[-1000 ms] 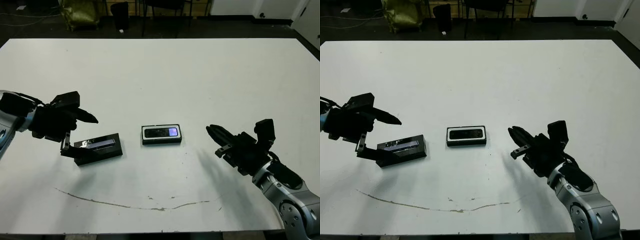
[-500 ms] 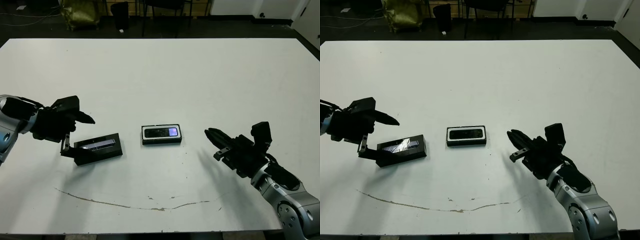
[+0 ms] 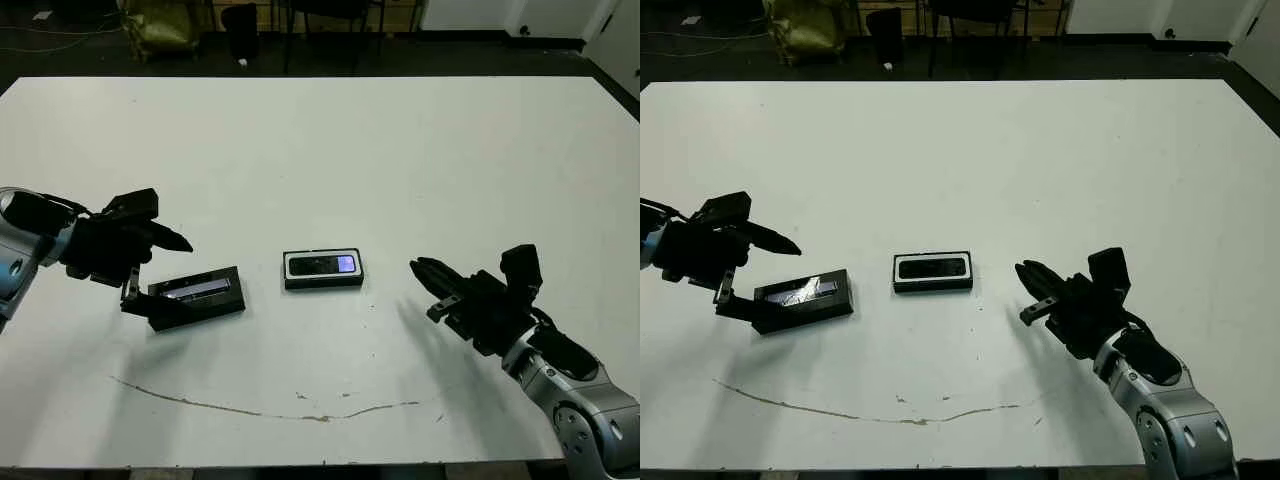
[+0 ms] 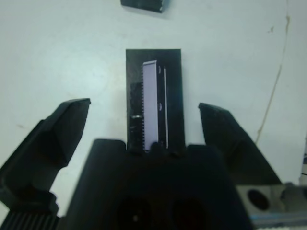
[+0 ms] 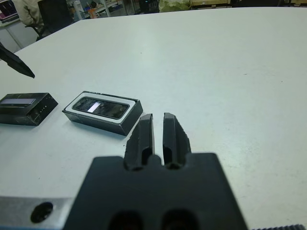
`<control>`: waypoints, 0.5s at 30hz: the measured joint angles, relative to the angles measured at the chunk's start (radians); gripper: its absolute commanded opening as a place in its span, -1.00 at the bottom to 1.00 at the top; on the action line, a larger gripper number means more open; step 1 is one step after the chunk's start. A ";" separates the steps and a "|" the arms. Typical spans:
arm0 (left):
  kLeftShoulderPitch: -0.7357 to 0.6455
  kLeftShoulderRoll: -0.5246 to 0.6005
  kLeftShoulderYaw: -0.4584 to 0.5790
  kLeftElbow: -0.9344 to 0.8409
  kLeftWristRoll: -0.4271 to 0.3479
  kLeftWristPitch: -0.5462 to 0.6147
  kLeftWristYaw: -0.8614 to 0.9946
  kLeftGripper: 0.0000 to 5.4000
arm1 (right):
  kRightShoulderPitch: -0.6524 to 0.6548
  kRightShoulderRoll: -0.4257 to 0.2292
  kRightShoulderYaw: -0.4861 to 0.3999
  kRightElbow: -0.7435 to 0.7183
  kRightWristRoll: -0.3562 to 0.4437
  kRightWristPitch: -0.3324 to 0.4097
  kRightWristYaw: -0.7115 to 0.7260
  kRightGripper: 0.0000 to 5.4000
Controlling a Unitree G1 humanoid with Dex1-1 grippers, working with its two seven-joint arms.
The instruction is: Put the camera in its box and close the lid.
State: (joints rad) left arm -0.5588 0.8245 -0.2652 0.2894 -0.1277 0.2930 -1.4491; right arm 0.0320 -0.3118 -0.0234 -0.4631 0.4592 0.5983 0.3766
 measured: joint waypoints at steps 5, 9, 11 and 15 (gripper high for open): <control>0.002 0.000 -0.011 0.007 0.041 -0.035 0.021 0.99 | 0.001 0.002 -0.001 -0.001 0.001 0.000 -0.001 -1.00; 0.008 0.000 -0.018 0.015 0.055 -0.052 0.021 0.99 | 0.002 0.002 -0.001 0.001 0.000 -0.012 0.000 -1.00; 0.012 -0.001 -0.021 0.015 0.056 -0.057 0.020 0.99 | 0.002 0.002 -0.001 0.001 -0.002 -0.013 0.000 -1.00; 0.024 -0.002 -0.022 0.015 0.049 -0.084 0.000 0.99 | 0.003 0.002 -0.001 -0.001 -0.005 -0.013 -0.005 -1.00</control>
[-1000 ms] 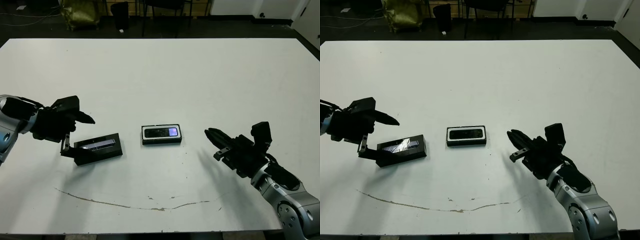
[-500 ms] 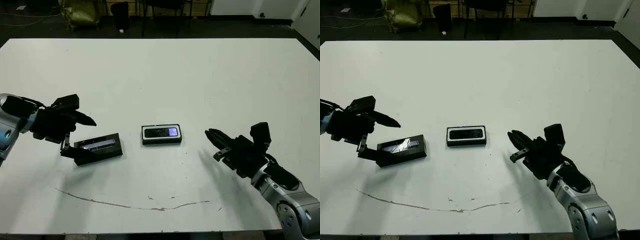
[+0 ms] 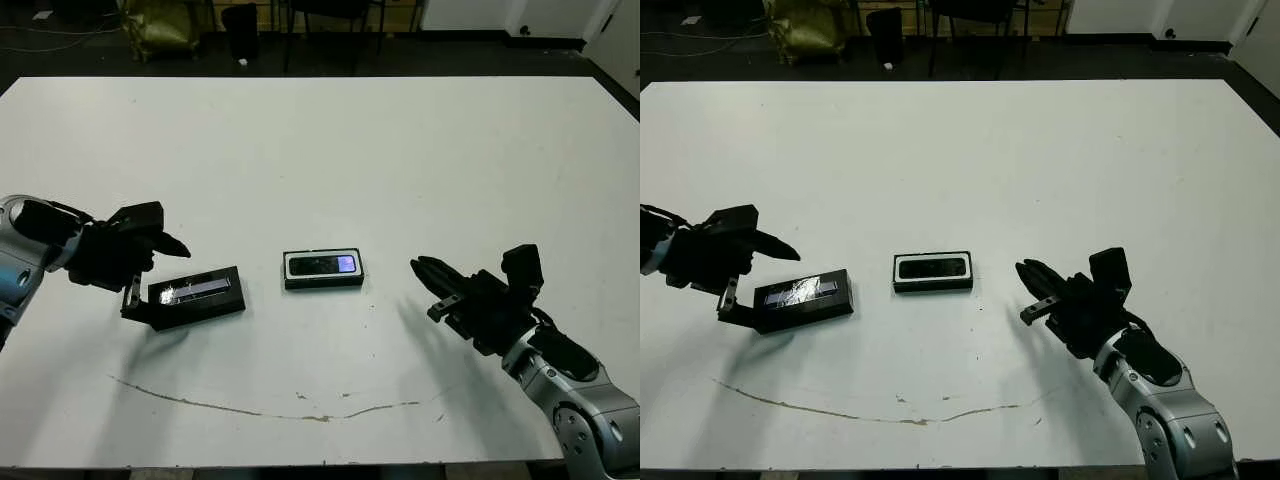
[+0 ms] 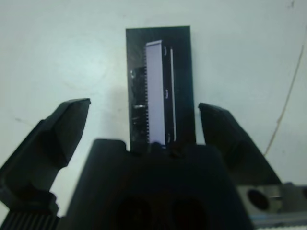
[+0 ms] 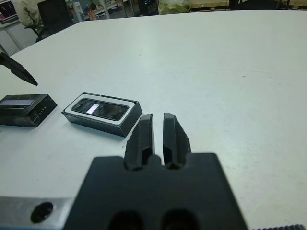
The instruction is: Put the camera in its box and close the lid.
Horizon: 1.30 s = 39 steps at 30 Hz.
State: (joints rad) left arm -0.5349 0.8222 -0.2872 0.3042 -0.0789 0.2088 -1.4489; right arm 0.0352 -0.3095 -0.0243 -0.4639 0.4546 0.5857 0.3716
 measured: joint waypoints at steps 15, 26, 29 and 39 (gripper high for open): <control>0.028 -0.007 -0.041 0.035 0.063 -0.096 0.024 0.99 | 0.009 0.002 -0.002 -0.005 0.006 0.001 -0.009 -1.00; -0.001 -0.040 -0.049 0.158 0.076 -0.245 0.090 0.99 | 0.019 0.004 -0.009 -0.004 0.009 -0.001 -0.003 -1.00; -0.012 -0.044 -0.054 0.175 0.080 -0.251 0.093 0.99 | 0.020 0.004 -0.009 -0.003 0.009 -0.003 -0.002 -1.00; -0.038 -0.049 -0.082 0.214 0.093 -0.290 0.097 0.99 | 0.020 0.004 -0.009 -0.003 0.012 -0.001 -0.003 -1.00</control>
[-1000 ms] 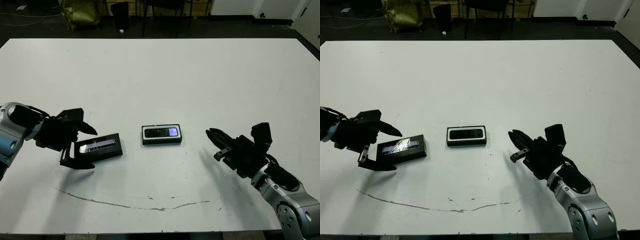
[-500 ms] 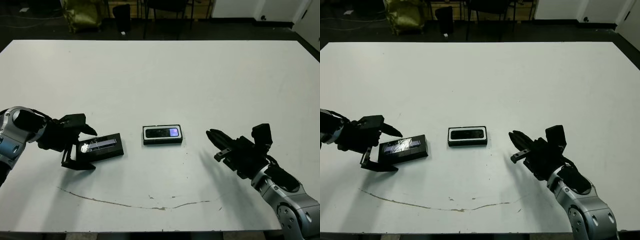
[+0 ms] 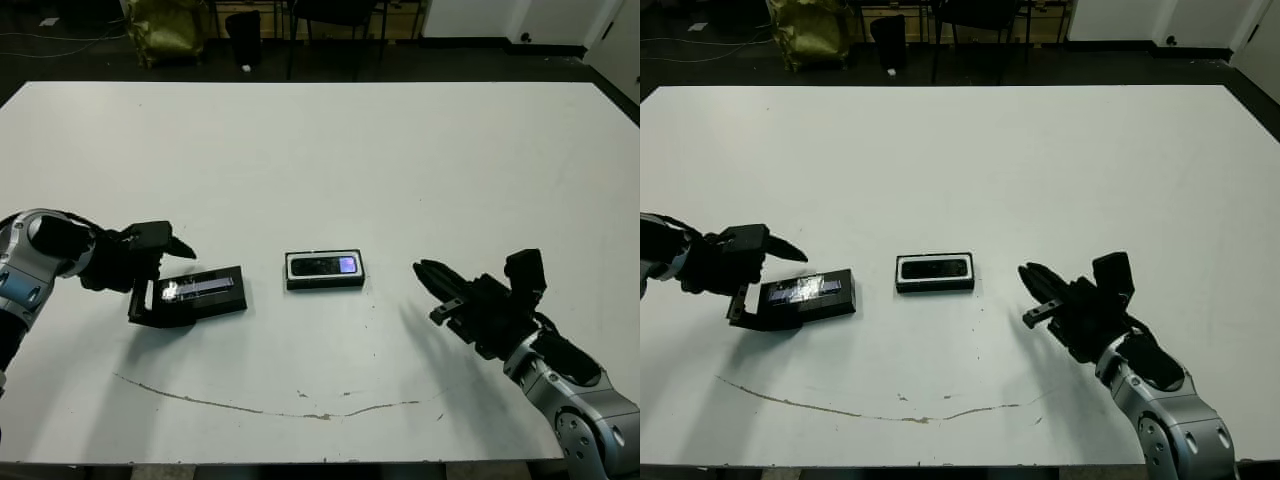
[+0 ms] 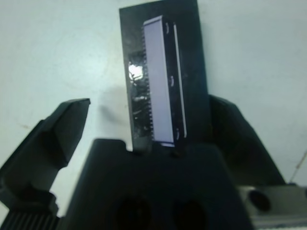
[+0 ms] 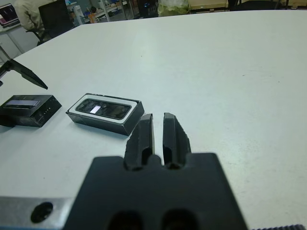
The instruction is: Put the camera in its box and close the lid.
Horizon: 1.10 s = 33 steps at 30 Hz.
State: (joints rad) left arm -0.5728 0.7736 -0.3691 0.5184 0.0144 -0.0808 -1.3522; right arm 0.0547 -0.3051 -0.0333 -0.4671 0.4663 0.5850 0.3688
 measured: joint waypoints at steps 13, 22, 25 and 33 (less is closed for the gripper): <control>-0.113 -0.030 -0.092 0.086 0.038 0.093 -0.137 0.99 | 0.004 0.000 0.001 -0.013 -0.005 0.001 -0.004 -1.00; -0.149 -0.058 -0.129 0.117 0.073 0.132 -0.147 0.99 | 0.011 0.001 0.002 -0.021 -0.007 0.001 -0.006 -1.00; -0.163 -0.076 -0.133 0.144 0.080 0.170 -0.156 0.99 | 0.013 0.001 0.002 -0.031 -0.007 0.001 -0.017 -1.00; -0.183 -0.110 -0.119 0.185 0.075 0.301 -0.154 0.54 | 0.014 0.001 0.002 -0.028 -0.007 -0.005 -0.016 -1.00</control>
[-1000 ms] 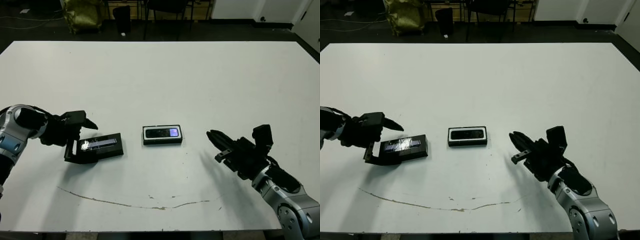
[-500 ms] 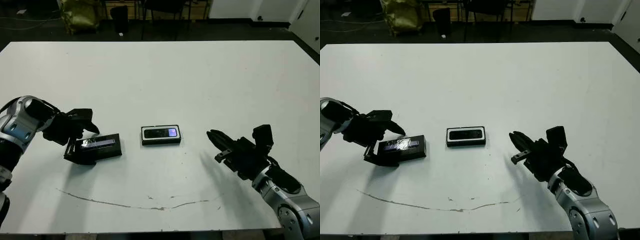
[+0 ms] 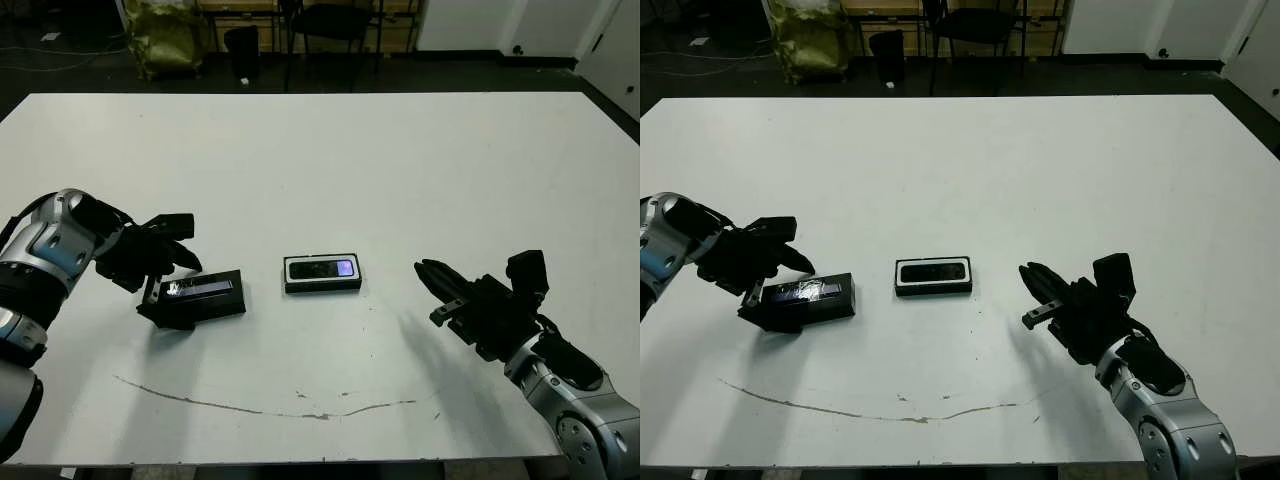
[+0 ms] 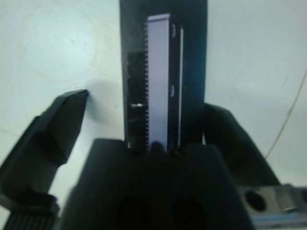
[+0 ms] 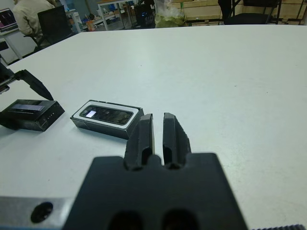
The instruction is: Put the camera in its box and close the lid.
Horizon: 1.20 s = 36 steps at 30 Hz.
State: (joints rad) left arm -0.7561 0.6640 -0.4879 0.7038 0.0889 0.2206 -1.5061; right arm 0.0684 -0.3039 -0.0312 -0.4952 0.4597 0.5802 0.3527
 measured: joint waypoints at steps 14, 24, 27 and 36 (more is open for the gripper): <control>0.038 0.022 0.020 -0.090 -0.030 0.075 0.016 0.26 | -0.001 0.001 0.000 0.008 0.010 0.002 -0.001 -1.00; 0.077 0.051 0.026 -0.165 -0.034 0.057 0.019 0.26 | -0.003 0.000 0.005 0.014 0.008 0.002 0.000 -1.00; 0.088 0.058 0.061 -0.200 -0.049 0.089 0.024 0.26 | -0.003 0.000 0.006 0.012 0.009 0.006 -0.001 -1.00; 0.043 0.075 0.189 -0.217 -0.118 0.217 0.029 -0.17 | -0.008 0.001 0.011 0.019 0.010 0.006 0.002 -1.00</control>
State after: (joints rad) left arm -0.7129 0.7385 -0.2991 0.4865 -0.0292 0.4377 -1.4773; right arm 0.0608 -0.3024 -0.0203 -0.4767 0.4700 0.5858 0.3546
